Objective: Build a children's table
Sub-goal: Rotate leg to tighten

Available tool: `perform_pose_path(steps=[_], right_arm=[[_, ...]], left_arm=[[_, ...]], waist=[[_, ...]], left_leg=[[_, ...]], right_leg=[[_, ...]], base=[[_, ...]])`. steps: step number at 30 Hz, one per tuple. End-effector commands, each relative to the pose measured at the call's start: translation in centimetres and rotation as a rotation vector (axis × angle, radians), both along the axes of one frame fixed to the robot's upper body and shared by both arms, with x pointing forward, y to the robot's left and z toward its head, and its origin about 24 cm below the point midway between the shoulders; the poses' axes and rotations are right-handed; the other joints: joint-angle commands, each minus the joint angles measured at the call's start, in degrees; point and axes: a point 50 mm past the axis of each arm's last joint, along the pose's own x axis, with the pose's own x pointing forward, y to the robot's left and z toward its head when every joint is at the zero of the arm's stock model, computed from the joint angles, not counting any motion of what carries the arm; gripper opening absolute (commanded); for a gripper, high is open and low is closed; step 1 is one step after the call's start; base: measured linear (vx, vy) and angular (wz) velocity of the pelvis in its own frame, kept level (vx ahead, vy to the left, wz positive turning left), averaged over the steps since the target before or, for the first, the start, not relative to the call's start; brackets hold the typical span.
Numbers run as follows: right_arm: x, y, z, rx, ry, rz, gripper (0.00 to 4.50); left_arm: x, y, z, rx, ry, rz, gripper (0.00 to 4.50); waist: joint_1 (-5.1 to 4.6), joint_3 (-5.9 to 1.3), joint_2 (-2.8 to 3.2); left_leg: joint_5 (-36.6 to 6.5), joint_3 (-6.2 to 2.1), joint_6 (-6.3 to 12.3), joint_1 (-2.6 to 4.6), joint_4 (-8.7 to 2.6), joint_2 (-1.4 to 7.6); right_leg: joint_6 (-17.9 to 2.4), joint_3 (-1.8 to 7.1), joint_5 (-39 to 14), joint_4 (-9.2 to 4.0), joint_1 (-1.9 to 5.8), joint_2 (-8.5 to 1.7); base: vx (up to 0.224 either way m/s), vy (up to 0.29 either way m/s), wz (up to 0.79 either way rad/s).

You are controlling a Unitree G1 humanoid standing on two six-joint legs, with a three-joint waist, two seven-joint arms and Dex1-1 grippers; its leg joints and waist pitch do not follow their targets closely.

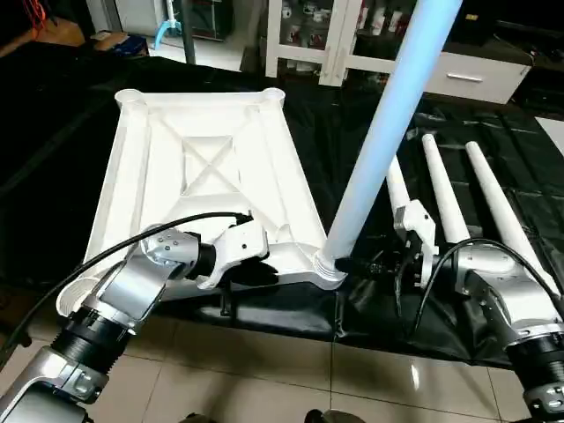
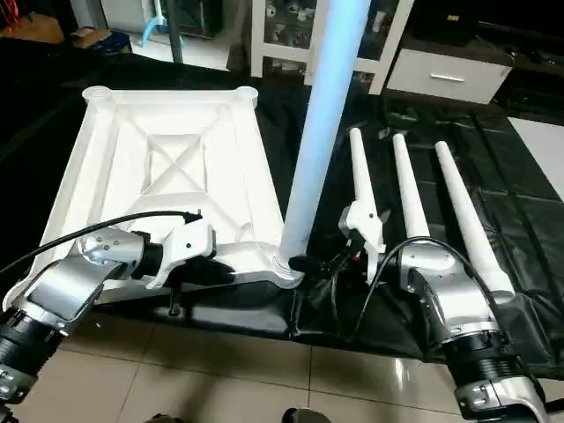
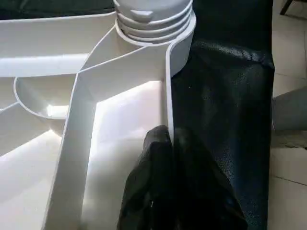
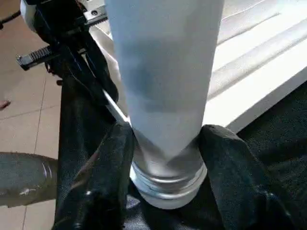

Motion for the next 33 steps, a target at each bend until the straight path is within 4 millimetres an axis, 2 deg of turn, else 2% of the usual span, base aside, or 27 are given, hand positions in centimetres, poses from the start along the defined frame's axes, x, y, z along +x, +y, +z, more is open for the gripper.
perform_pose_path(steps=[1, 5, 11, 15, 19, 20, 23, 25, 29, 30, 33], right_arm=[[0.2, -0.5, 0.1, 0.009, 0.006, -0.028, 1.91], [0.2, -0.5, 0.0, 0.022, 0.006, -0.036, 1.80], [0.6, -0.1, -0.2, 0.099, 0.005, -0.145, 1.32], [0.7, 0.7, -1.6, 0.096, 0.011, -0.281, 1.01], [0.0, 1.7, -2.2, 0.079, 0.000, -0.273, 0.77], [0.0, 1.7, -2.3, 0.065, -0.014, -0.275, 1.21], [0.0, 1.3, -1.8, 0.094, -0.036, -0.283, 1.27], [0.2, 1.0, -1.4, 0.097, -0.056, -0.280, 1.41], [0.1, 0.8, -0.6, 0.096, -0.063, -0.217, 1.78], [0.1, 0.8, -0.6, 0.094, -0.065, -0.211, 2.01], [0.4, 0.5, -0.1, 0.102, -0.068, -0.195, 2.22]], left_arm=[[-1.0, 0.0, -1.7, 0.055, 0.085, -0.036, 0.00], [-1.2, -0.1, -1.8, 0.053, 0.089, -0.039, 0.00], [-1.2, -0.6, -1.7, 0.032, 0.094, -0.031, 0.00], [-0.9, -1.6, -1.7, 0.012, 0.083, -0.005, 0.00], [-1.0, -2.2, -1.8, 0.001, 0.081, -0.012, 0.00], [-1.0, -2.2, -1.8, 0.000, 0.081, -0.019, 0.00], [-1.1, -2.2, -1.8, 0.002, 0.083, -0.027, 0.00], [-1.2, -2.1, -1.8, 0.004, 0.083, -0.028, 0.00], [-1.3, -2.0, -1.8, 0.009, 0.087, -0.032, 0.00], [-1.3, -2.0, -1.8, 0.010, 0.087, -0.033, 0.00], [-1.3, -2.0, -1.8, 0.010, 0.088, -0.037, 0.00]], waist=[[0.17, -3.97, 0.01], [0.06, -3.86, 0.01], [-0.33, -3.82, -0.10], [-0.77, -3.66, -0.06], [-0.97, -3.60, 0.07], [-1.01, -3.56, 0.06], [-1.07, -3.55, 0.18], [-1.05, -3.62, 0.20], [-0.90, -3.76, 0.24], [-0.72, -3.76, 0.28], [-0.57, -3.91, 0.26]], left_leg=[[-13.8, 0.32, 3.72, 0.21, -3.43, 0.95], [-14.2, 0.30, 3.65, 0.08, -3.48, 0.92], [-16.0, 0.03, 2.69, -0.10, -3.64, 0.82], [-17.4, -0.05, 1.78, 0.06, -3.72, 0.74], [-19.4, -0.15, 1.77, 0.26, -3.77, 0.74], [-19.6, -0.16, 1.82, 0.22, -3.77, 0.74], [-20.1, -0.23, 1.83, 0.20, -3.83, 0.74], [-19.7, -0.16, 2.10, 0.20, -3.80, 0.79], [-18.9, 0.00, 2.47, 0.35, -3.68, 0.87], [-18.0, 0.11, 2.79, 0.42, -3.65, 0.93], [-15.8, 0.11, 3.29, 0.05, -3.62, 0.90]], right_leg=[[-11.5, 1.98, -17.5, -3.50, 2.87, -1.90], [-11.3, 1.94, -18.2, -3.59, 2.87, -1.89], [-10.0, 1.82, -22.1, -3.88, 2.87, -1.96], [-8.9, 1.78, -24.8, -4.30, 2.52, -1.98], [-8.0, 1.74, -26.6, -4.70, 2.24, -1.90], [-7.9, 1.74, -26.7, -4.72, 2.22, -1.89], [-8.0, 1.73, -26.5, -4.71, 2.18, -1.88], [-8.6, 1.80, -24.5, -4.55, 2.20, -1.80], [-9.7, 1.90, -21.9, -4.35, 2.29, -1.80], [-10.5, 1.98, -20.0, -4.16, 2.26, -1.74], [-11.3, 1.94, -17.0, -3.67, 2.70, -1.74]], base=[[0.000, 0.000, 0.00], [0.000, 0.000, 0.00], [0.000, 0.000, 0.00], [0.000, 0.000, 0.00], [0.000, 0.000, 0.00], [0.000, 0.000, 0.00], [0.000, 0.000, 0.00], [0.000, 0.000, 0.00], [0.000, 0.000, 0.00], [0.000, 0.000, 0.00], [0.000, 0.000, 0.00]])
